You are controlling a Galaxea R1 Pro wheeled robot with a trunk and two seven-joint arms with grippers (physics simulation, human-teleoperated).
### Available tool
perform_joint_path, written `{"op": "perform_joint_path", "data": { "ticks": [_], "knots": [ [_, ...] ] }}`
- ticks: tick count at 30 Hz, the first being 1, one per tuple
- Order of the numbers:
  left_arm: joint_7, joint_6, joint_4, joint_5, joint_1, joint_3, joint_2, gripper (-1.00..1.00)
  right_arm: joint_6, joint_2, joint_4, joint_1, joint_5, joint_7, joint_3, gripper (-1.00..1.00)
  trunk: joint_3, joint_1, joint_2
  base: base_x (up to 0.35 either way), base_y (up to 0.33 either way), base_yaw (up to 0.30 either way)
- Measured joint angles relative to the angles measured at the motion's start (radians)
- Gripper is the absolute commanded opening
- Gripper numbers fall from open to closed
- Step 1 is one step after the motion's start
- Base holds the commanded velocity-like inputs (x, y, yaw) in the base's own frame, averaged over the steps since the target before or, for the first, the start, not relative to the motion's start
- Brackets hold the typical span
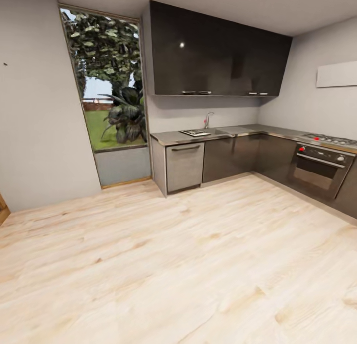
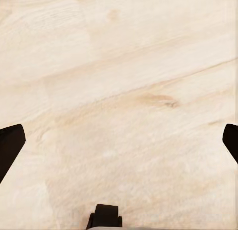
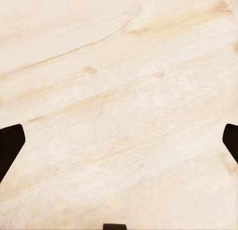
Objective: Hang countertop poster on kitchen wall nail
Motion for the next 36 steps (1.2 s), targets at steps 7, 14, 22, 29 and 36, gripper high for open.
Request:
{"op": "perform_joint_path", "data": {
  "ticks": [7, 14, 22, 29, 36],
  "knots": [
    [0.0, 0.0, 0.001, 0.0, 0.0, 0.0, 0.0, 1.0, 0.0, 0.0, 0.0, 0.0, 0.0, 0.0, 0.0, 1.0, 0.0, 0.0, 0.0, 0.318, -0.156, 0.0],
    [0.0, 0.0, 0.0, 0.0, 0.0, 0.0, 0.0, 1.0, 0.0, 0.0, 0.0, 0.0, 0.0, 0.0, 0.0, 1.0, 0.0, 0.0, 0.0, 0.302, -0.187, 0.0],
    [0.0, 0.0, 0.001, 0.0, 0.0, 0.0, 0.0, 1.0, 0.0, 0.0, 0.0, 0.0, 0.0, 0.0, 0.001, 1.0, 0.0, 0.0, 0.0, 0.297, -0.192, 0.0],
    [0.0, 0.0, 0.001, 0.0, 0.0, 0.0, 0.0, 1.0, 0.0, 0.0, 0.0, 0.0, 0.0, 0.0, 0.001, 1.0, 0.0, 0.0, 0.0, 0.296, -0.187, 0.0],
    [0.0, 0.0, 0.001, 0.0, 0.0, 0.0, 0.0, 1.0, 0.0, 0.0, 0.0, 0.0, 0.0, 0.0, 0.001, 1.0, 0.0, 0.0, 0.0, 0.296, -0.182, 0.0]
  ]
}}
